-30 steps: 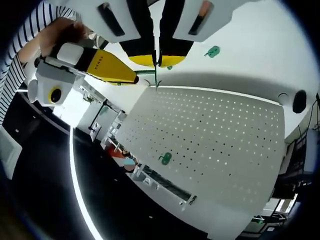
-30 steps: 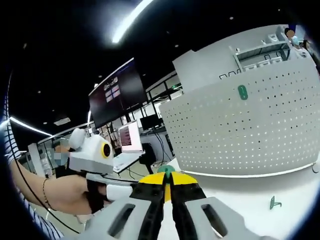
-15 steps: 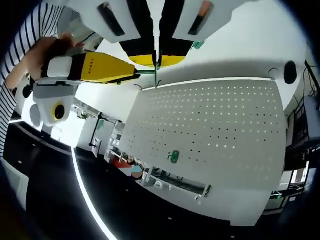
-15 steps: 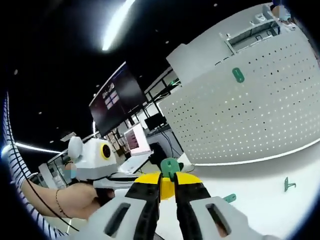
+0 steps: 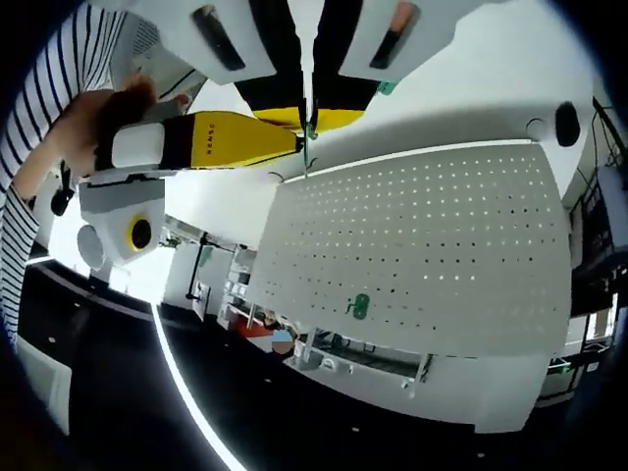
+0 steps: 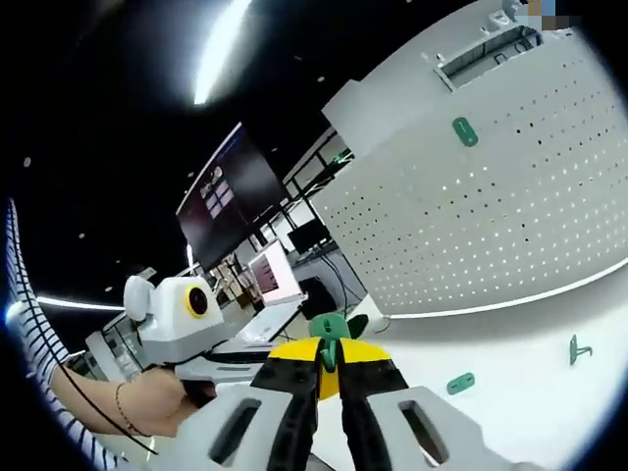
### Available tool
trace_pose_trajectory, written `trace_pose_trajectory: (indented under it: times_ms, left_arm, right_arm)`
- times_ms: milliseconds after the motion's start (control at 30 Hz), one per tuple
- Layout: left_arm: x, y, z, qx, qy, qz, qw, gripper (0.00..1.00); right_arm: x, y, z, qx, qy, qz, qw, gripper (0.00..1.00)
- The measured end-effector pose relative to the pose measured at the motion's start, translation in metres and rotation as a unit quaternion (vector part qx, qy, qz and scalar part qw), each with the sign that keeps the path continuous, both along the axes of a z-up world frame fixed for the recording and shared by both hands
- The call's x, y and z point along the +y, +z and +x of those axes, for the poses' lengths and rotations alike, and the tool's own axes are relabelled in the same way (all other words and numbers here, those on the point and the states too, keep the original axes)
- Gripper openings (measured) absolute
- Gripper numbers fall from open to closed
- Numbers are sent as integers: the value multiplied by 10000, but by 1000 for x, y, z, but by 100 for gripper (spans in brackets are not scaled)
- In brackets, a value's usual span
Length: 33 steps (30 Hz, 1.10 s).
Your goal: Insert the hook assembly into the mounting plate slot until the hook locks in place.
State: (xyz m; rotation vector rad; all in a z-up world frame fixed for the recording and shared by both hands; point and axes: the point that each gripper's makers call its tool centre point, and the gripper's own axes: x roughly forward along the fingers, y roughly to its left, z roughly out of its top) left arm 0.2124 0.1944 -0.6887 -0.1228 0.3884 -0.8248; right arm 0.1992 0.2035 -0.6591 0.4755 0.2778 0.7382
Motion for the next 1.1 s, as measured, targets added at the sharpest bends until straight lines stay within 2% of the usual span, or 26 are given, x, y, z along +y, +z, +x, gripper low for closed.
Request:
trace_pose_trajectory:
  times_ms: [167, 200, 233, 267, 300, 333, 433, 533, 667, 800, 867, 1000, 1100]
  left_arm:
    - [2, -6, -2, 2, 14, 105, 9999, 1]
    - [2, -8, -3, 23, 14, 107, 9999, 1]
    - [2, -9, -3, 53, 12, 105, 9999, 1]
    - [3, -11, -3, 96, 18, 113, 9999, 1]
    - [4, -13, -4, 196, 35, 65, 9998, 1]
    - [5, -13, -4, 193, 37, 71, 9998, 2]
    - [7, -16, -4, 141, 56, 251, 9996, 2]
    - [9, -17, -4, 222, 61, 216, 9995, 2]
    - [8, -15, -4, 185, 46, 219, 9996, 2]
    - [7, -14, -3, 197, 49, 82, 9998, 2]
    - [7, -12, -2, -11, 52, 162, 9999, 2]
    - [8, -12, -3, 46, 44, 71, 10000, 2]
    - [8, -12, -3, 23, 8, 81, 10000, 3]
  right_arm:
    - [2, -8, -3, 182, 53, -57, 9998, 2]
    - [2, -10, -2, 160, 50, -143, 9998, 2]
    - [1, -12, -3, -49, 52, -424, 9991, 1]
    - [2, -13, -2, -132, 60, -487, 9987, 1]
    - [4, -13, -3, -149, 42, -466, 9988, 1]
    - [4, -14, -2, -33, 44, -376, 9993, 1]
    - [6, -18, -2, 67, 101, -393, 9992, 1]
    - [6, -19, -1, 133, 135, -336, 9993, 1]
    - [6, -18, 1, 170, 143, -366, 9991, 1]
    - [5, -16, 2, 146, 167, -486, 9986, 0]
    - [5, -16, 2, 106, 207, -524, 9984, 0]
    - [6, -15, 2, 37, 299, -629, 9976, 0]
    - [8, -15, 1, -122, 368, -827, 9958, 0]
